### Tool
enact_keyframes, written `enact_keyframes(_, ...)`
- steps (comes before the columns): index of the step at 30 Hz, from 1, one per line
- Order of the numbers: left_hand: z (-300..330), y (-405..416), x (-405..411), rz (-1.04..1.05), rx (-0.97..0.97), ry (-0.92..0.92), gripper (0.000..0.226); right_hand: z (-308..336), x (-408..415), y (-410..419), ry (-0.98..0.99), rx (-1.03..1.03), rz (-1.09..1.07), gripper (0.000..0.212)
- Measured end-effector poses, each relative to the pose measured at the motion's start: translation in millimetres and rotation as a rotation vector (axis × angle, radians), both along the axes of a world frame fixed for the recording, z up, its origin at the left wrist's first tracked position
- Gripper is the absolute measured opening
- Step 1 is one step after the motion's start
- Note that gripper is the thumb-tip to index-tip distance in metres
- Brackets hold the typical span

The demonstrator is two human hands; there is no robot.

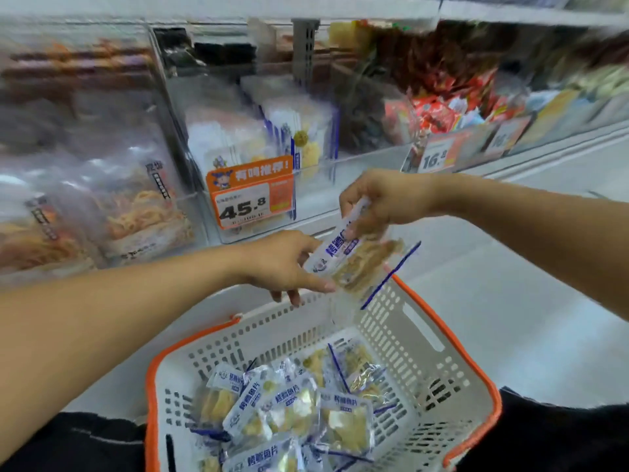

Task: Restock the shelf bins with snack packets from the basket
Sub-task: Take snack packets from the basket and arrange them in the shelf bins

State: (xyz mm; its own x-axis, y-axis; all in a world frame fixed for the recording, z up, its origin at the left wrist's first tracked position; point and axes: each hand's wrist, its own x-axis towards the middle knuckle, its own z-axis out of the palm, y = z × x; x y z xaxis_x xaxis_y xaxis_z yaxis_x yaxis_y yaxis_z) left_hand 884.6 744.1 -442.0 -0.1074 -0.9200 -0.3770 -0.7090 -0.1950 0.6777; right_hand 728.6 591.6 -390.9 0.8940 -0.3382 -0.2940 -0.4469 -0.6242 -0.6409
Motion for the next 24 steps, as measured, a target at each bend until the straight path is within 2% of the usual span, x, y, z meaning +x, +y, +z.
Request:
enact_keyframes(2,18.7,-5.7,-9.4,0.175,-0.168,0.236,0.023,52.5,-5.9,-2.2,-0.152,-0.075,-0.041,0.015)
enact_keyframes(4,36.8,-9.8,-18.3,0.361,-0.313,0.389,0.016,87.8,-13.7,-14.0,-0.267,-0.007,-0.077,0.025)
enact_keyframes(5,45.3,-11.2,-21.4,0.433,-0.387,0.441,0.013,99.1,-17.3,-19.0,-0.263,0.031,-0.075,0.025)
enact_keyframes(8,63.6,-8.0,-22.1,0.587,-0.575,0.465,0.011,118.7,-12.8,-26.6,-0.191,-0.029,-0.052,0.031)
enact_keyframes(10,72.9,-1.9,-15.1,0.660,-0.661,0.418,0.008,132.1,-0.6,-24.3,-0.307,-0.122,-0.071,0.032)
enact_keyframes(13,85.6,7.3,0.7,0.773,-0.818,0.162,0.021,148.7,15.8,-24.7,-0.383,-0.287,-0.090,0.023)
enact_keyframes(15,90.8,14.6,14.2,0.788,-0.931,-0.089,0.018,145.3,27.6,-31.5,-0.291,-0.490,-0.069,0.017)
enact_keyframes(18,94.3,23.9,30.9,0.752,-1.048,-0.309,0.014,121.0,47.5,-45.6,-0.150,-0.702,-0.060,0.011)
enact_keyframes(20,91.1,25.2,39.4,0.671,-1.063,-0.454,0.015,101.9,57.0,-54.4,-0.092,-0.704,-0.071,0.011)
enact_keyframes(24,81.4,20.1,46.9,0.557,-0.939,-0.645,0.024,66.9,67.3,-58.3,-0.063,-0.594,-0.062,0.018)
